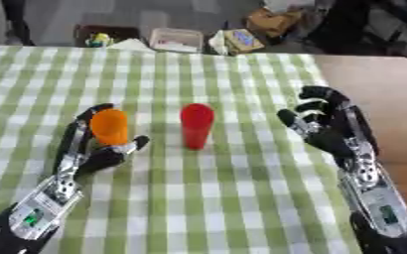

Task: Pour the contents of one cup into another cup.

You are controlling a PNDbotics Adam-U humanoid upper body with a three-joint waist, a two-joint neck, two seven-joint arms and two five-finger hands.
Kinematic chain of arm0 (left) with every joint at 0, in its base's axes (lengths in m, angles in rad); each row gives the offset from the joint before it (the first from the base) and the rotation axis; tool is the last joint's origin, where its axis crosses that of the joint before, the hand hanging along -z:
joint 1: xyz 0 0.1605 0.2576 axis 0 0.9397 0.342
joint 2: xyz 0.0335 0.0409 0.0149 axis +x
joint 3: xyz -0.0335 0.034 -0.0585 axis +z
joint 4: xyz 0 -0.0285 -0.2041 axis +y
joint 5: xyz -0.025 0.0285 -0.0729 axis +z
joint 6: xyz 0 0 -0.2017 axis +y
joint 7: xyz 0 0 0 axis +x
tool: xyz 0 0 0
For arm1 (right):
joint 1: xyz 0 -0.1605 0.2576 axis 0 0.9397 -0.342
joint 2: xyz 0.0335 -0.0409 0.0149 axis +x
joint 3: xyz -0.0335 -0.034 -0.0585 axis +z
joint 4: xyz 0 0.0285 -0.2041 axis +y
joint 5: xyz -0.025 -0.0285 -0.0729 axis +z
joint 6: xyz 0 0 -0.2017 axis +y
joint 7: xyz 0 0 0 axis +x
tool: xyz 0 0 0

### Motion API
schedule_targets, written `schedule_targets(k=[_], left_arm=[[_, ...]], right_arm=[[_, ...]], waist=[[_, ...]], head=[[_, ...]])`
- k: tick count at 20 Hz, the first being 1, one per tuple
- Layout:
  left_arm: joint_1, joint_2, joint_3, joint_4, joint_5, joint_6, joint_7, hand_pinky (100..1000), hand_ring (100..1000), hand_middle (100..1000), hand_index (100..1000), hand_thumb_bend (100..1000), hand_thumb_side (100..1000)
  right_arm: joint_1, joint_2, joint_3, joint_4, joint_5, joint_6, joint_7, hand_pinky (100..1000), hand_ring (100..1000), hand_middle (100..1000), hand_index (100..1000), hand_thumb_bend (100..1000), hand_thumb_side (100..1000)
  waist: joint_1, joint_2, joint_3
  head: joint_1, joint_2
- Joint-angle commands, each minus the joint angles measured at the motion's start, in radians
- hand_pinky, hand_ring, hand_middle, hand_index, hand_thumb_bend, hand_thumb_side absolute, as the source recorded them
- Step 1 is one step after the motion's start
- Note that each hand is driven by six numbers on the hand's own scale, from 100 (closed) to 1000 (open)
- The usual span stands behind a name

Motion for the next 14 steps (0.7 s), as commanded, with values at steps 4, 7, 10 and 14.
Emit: schedule_targets(k=[4, 7, 10, 14], left_arm=[[-0.014, 0.000, -0.005, 0.002, 0.006, -0.003, -0.002, 470, 558, 432, 762, 624, 204], [-0.013, -0.001, -0.006, 0.003, 0.015, -0.005, -0.005, 392, 486, 346, 694, 436, 119], [-0.012, -0.002, -0.005, 0.007, 0.024, -0.006, -0.003, 287, 395, 251, 611, 216, 100], [-0.012, -0.001, 0.000, 0.003, 0.031, -0.008, 0.025, 187, 313, 173, 540, 110, 100]], right_arm=[[-0.015, -0.010, -0.004, -0.018, -0.008, -0.001, 0.001, 451, 600, 643, 726, 724, 308], [-0.015, -0.009, -0.004, -0.018, -0.008, -0.001, 0.000, 450, 600, 643, 726, 723, 310], [-0.014, -0.009, -0.005, -0.017, -0.008, 0.000, -0.001, 450, 600, 643, 726, 723, 311], [-0.013, -0.008, -0.006, -0.017, -0.008, 0.000, -0.001, 450, 600, 643, 726, 723, 311]], waist=[[0.001, -0.012, -0.001], [0.001, -0.012, -0.002], [0.002, -0.013, -0.002], [0.001, -0.013, -0.001]], head=[[0.004, -0.015], [0.004, -0.016], [0.004, -0.015], [0.004, -0.015]])
